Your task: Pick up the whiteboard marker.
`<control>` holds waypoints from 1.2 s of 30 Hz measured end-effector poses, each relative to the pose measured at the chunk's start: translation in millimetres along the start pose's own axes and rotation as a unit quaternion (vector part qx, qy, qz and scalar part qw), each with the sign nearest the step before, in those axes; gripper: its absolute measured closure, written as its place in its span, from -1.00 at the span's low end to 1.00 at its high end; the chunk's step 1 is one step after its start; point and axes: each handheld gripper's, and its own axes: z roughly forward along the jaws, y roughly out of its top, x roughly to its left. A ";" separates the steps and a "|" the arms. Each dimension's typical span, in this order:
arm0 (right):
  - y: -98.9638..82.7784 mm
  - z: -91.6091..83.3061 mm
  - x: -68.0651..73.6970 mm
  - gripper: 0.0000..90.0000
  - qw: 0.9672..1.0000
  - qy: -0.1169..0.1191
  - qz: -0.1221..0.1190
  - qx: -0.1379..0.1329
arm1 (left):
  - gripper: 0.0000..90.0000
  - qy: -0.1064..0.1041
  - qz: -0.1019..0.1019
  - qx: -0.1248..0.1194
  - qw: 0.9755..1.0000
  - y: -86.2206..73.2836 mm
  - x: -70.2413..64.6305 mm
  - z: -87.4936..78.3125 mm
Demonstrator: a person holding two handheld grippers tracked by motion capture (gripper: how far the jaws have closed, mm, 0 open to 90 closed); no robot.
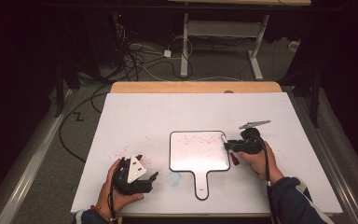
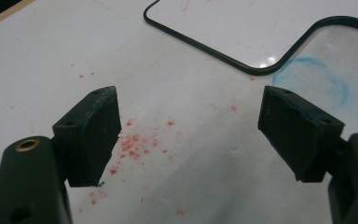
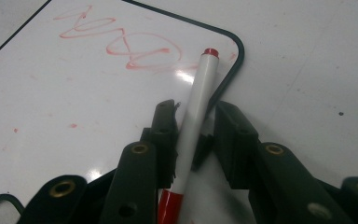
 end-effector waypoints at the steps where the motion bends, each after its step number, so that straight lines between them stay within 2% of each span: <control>1: -0.7 -0.4 1.3 0.57 1.000 -0.004 -0.002 -0.001 | -0.55 0.000 -0.001 0.000 1.000 -0.1 0.1 0.0; 11: -0.6 -1.9 6.7 0.57 1.000 -0.021 -0.019 0.003 | -0.56 -0.003 0.000 0.004 1.000 0.1 -0.2 0.7; 20: 3.4 1.0 11.8 0.81 0.999 -0.036 -0.034 -0.010 | -0.55 -0.007 0.003 0.008 1.000 1.4 -1.2 2.7; 22: 4.2 1.2 13.1 0.81 0.998 -0.040 -0.046 -0.007 | -0.56 -0.007 0.006 0.005 1.000 1.8 -0.8 3.0; 27: 4.2 -1.0 13.8 0.82 0.998 -0.036 -0.045 -0.014 | -0.55 -0.015 -0.005 0.004 1.000 4.6 -3.1 5.0; 30: 8.6 -13.3 22.2 0.82 0.997 -0.017 -0.042 -0.055 | -0.53 -0.042 -0.040 -0.019 0.998 18.0 -3.1 8.6; 32: 11.2 -20.8 30.5 0.82 0.995 0.004 -0.047 -0.085 | -0.51 -0.068 -0.064 -0.037 0.995 30.4 -4.2 11.9; 35: 14.9 -28.5 47.9 0.82 0.990 0.034 -0.059 -0.121 | -0.37 -0.105 -0.079 -0.065 0.989 52.0 -10.7 18.9; 36: 15.6 -30.0 54.5 0.82 0.989 0.040 -0.064 -0.129 | -0.37 -0.105 -0.079 -0.065 0.989 52.0 -10.7 18.9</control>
